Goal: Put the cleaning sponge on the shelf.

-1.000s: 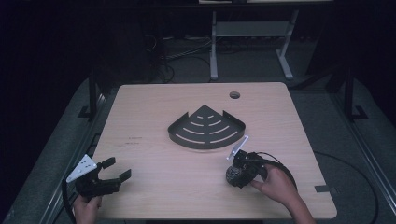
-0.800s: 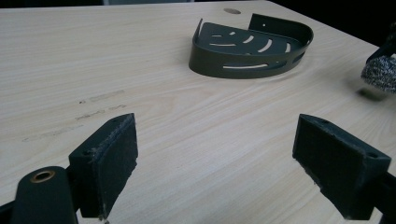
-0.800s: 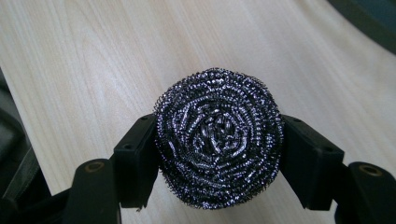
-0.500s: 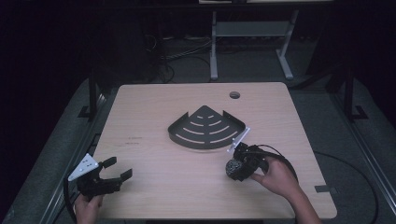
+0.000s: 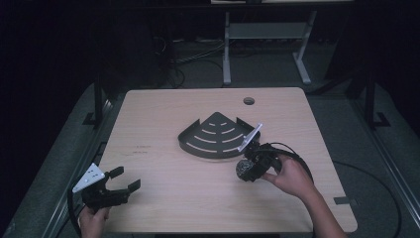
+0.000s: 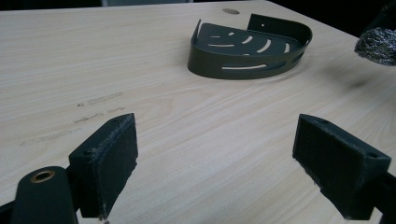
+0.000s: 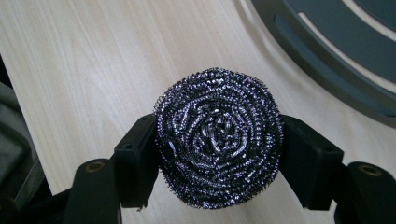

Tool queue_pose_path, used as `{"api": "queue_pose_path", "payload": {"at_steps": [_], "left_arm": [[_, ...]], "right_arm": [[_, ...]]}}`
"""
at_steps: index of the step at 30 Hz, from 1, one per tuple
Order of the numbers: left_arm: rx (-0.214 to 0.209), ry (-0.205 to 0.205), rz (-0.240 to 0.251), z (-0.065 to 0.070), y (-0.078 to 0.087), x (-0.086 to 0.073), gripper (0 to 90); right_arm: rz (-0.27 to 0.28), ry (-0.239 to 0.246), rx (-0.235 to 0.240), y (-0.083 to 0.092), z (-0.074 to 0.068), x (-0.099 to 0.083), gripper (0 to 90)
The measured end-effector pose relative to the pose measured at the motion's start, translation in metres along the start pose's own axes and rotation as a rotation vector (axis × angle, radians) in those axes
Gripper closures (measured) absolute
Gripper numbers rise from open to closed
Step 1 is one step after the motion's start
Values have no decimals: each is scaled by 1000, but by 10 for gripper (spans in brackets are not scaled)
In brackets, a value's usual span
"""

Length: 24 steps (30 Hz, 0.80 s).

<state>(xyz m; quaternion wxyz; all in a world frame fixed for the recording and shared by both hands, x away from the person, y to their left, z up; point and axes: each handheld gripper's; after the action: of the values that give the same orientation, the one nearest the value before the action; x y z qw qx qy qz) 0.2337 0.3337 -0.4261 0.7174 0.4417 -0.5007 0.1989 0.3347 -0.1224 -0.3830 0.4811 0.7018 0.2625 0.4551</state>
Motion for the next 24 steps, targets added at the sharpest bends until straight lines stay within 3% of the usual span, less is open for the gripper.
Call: {"api": "queue_pose_path", "payload": {"at_steps": [24], "left_arm": [[2,-3,4,0,0,1,133]], "right_arm": [[-1,0,9,9,16,21,336]]}}
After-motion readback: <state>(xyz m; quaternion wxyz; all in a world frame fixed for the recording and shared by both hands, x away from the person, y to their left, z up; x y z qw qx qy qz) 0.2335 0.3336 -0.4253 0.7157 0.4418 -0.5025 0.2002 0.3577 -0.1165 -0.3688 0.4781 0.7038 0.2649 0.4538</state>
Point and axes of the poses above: each handheld gripper's, and its own axes: y roughly backward along the jaws, x roughly out of its top, z roughly to its right, and after that the axes turned 3 degrees about x, right-handed
